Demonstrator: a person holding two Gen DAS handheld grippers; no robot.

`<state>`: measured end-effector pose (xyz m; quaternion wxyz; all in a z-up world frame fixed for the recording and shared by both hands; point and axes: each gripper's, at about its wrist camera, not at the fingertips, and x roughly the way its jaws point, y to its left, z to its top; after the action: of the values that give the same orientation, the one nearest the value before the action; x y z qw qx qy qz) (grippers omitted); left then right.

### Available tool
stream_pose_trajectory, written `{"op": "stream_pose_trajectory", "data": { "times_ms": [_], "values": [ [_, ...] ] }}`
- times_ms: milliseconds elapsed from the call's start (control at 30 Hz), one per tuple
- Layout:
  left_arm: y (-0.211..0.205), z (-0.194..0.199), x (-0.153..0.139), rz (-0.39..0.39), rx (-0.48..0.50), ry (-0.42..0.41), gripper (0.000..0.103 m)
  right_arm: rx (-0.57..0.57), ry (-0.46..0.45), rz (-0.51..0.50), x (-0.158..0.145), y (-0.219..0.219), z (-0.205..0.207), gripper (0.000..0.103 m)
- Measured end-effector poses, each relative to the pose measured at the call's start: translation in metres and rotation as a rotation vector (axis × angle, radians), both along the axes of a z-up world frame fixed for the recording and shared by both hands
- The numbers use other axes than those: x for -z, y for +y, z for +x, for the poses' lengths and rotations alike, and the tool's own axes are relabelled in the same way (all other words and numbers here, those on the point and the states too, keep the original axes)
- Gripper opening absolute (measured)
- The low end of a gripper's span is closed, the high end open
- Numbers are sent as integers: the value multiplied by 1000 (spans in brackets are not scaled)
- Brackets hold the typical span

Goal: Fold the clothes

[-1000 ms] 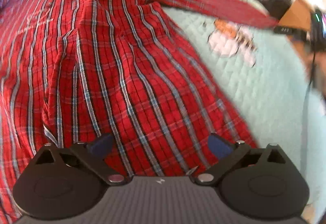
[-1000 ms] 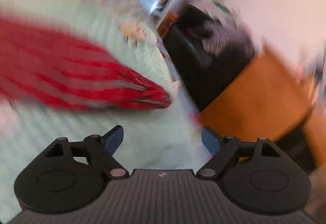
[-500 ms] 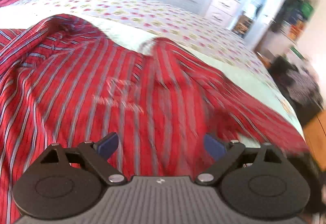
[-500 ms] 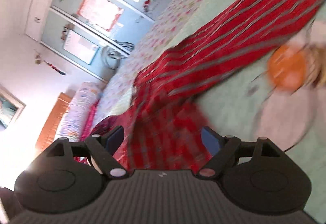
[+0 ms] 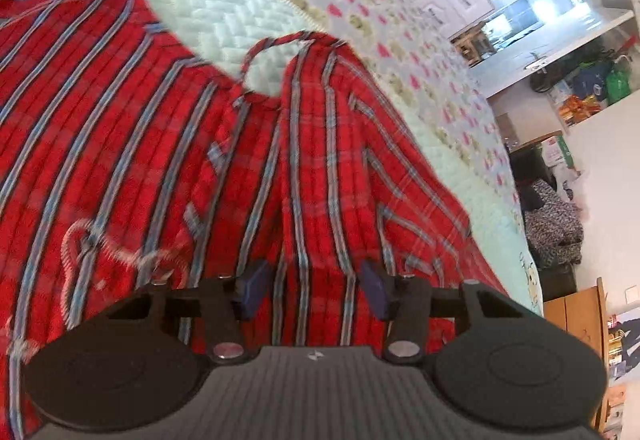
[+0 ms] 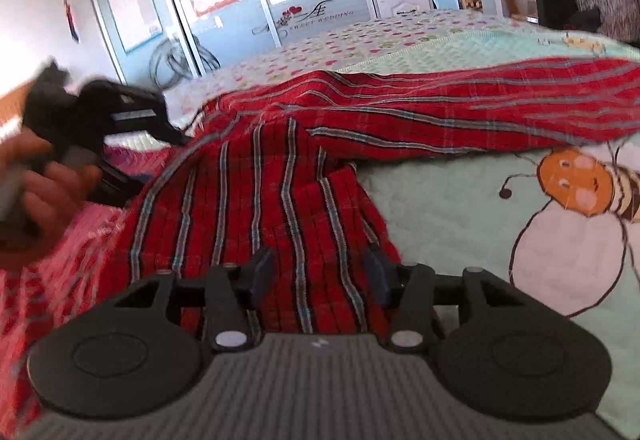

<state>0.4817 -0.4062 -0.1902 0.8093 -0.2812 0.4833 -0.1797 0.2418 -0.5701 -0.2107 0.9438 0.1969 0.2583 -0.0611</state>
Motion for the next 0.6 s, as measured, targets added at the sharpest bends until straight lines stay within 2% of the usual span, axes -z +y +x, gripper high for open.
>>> {"op": "stream_pose_trajectory", "data": {
  "times_ms": [133,233,333,400,500,600],
  "values": [
    [1,-4,2,-17,4,-25,52,4,-46,112,8,-14,-4,52],
    [15,-8,6,-87,-10,-13,49,5,-58,137,9,-14,-9,52],
    [24,-10,15,-132,11,-19,33,5,-62,146,12,-15,-6,52],
    [28,-6,21,-149,22,-21,19,5,-66,155,13,-15,-4,52],
    [28,3,23,-154,45,-30,18,7,-73,172,15,-17,-4,52],
    [20,8,19,-124,78,-56,18,7,-78,184,17,-18,-4,52]
  ]
}}
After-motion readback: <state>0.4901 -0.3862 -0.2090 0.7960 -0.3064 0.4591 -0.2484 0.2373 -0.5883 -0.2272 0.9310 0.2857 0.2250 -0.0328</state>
